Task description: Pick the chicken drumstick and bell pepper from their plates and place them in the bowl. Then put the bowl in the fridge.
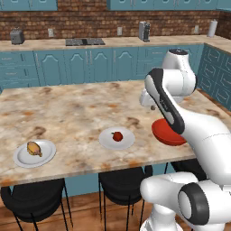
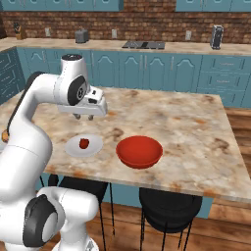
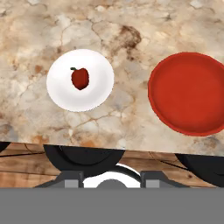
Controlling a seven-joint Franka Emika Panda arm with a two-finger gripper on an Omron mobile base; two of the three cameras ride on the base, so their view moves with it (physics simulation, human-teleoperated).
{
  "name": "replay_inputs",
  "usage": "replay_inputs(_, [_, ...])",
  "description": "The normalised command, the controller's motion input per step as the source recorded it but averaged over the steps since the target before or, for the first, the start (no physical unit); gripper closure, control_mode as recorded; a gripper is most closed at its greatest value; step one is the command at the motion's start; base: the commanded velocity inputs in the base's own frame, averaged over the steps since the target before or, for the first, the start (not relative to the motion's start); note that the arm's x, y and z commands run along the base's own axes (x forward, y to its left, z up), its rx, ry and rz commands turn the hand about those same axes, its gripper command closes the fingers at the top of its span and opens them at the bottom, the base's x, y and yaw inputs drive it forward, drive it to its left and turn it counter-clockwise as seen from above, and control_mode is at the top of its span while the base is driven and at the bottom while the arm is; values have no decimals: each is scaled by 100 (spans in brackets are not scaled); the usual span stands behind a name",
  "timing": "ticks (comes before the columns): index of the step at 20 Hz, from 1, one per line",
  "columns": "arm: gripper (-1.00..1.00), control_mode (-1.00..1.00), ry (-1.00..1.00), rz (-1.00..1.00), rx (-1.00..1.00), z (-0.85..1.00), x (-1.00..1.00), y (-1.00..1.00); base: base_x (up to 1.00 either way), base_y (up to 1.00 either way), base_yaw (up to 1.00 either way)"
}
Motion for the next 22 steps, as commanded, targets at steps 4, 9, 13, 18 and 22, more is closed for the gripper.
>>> replay_inputs(4, [-100,-100,0,2,-4,-1,-5,0,0,0,0])
replay_inputs(9, [-100,-100,-1,8,-15,-17,-18,17,0,0,0])
replay_inputs(13, [-100,-100,0,1,-2,-25,4,20,0,0,0])
replay_inputs(18, [-100,-100,-7,9,0,-31,26,28,0,0,0])
replay_inputs(22, [-100,-100,0,16,1,-42,30,31,0,0,0])
